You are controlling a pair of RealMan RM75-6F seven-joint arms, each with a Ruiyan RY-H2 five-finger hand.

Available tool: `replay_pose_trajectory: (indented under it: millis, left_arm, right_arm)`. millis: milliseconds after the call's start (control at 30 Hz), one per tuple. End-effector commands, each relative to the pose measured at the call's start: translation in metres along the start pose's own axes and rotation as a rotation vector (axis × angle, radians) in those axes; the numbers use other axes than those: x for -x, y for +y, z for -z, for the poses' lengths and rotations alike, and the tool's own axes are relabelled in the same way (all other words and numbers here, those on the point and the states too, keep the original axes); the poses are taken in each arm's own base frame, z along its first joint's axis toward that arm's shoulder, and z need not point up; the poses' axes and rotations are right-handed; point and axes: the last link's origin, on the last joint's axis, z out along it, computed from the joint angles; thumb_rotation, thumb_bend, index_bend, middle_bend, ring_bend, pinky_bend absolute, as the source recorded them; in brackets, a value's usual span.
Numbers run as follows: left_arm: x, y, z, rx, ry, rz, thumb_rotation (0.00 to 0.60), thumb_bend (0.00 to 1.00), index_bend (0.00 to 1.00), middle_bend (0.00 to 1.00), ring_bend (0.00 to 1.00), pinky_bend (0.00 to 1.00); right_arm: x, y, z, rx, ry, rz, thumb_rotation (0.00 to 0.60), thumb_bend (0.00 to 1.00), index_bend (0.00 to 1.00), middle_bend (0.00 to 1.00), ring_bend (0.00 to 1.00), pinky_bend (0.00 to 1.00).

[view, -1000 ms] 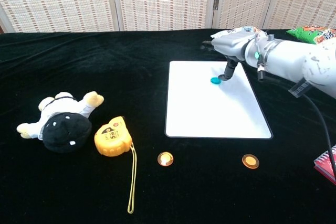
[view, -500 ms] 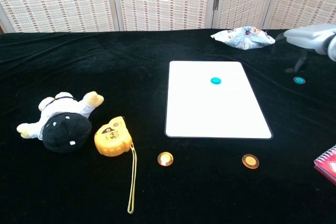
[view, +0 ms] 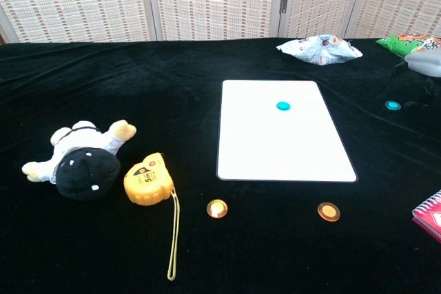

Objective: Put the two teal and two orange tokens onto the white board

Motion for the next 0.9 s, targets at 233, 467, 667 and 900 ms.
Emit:
replay_pose_trajectory:
  millis: [233,467,667,900]
  left_arm:
    - [-0.003,0.000,0.001,-0.005,0.005,-0.004,0.600,0.13,0.00,0.00,0.00,0.00]
    - [-0.003,0.000,0.001,-0.008,0.000,-0.007,0.600,0.13,0.00,0.00,0.00,0.00]
    - [-0.002,-0.001,0.001,-0.012,-0.003,-0.009,0.600,0.13,0.00,0.00,0.00,0.00]
    - [-0.002,-0.001,0.001,-0.014,-0.004,-0.010,0.600,0.13,0.00,0.00,0.00,0.00]
  right_arm:
    - [0.010,-0.012,-0.010,-0.007,-0.022,0.011,0.600,0.27,0.36,0.11,0.02,0.00]
    - [0.010,-0.017,-0.016,-0.002,-0.021,0.020,0.600,0.27,0.38,0.12,0.02,0.00]
    - [0.010,-0.017,-0.018,0.005,-0.024,0.032,0.600,0.27,0.39,0.12,0.03,0.00]
    - [0.010,-0.018,-0.021,0.010,-0.025,0.044,0.600,0.27,0.42,0.13,0.03,0.00]
